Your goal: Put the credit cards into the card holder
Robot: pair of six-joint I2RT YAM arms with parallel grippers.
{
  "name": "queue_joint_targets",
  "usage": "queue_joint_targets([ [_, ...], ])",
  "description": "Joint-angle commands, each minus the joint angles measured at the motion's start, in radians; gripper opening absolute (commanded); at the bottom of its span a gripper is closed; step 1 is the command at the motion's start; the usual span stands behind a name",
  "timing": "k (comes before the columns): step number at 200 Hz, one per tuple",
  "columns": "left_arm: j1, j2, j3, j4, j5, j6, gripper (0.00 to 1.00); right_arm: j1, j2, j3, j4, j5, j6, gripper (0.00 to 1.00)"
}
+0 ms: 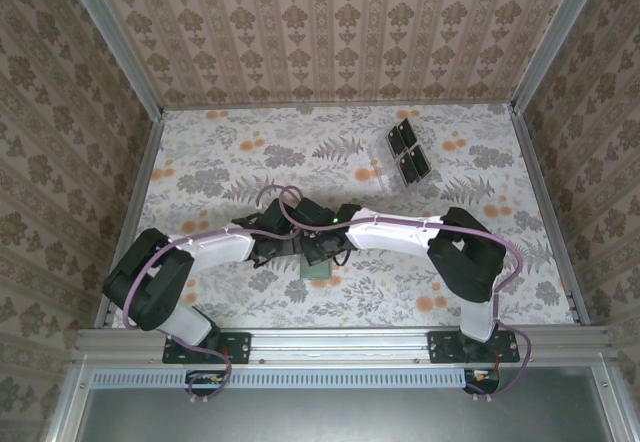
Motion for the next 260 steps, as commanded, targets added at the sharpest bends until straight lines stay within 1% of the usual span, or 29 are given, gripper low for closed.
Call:
queue_joint_targets([
  [1,0.004,0.194,-0.103,0.129,0.269,-0.024,1.00,0.004,0.023,-0.017,0.028,-0.033,-0.017,0.00],
  [158,0.004,0.194,-0.103,0.127,0.268,-0.026,1.00,0.015,0.044,-0.100,0.064,-0.078,-0.002,0.00],
  [260,0.005,0.188,-0.095,0.112,0.264,-0.024,1.00,0.046,0.090,-0.218,0.108,-0.104,0.031,0.00],
])
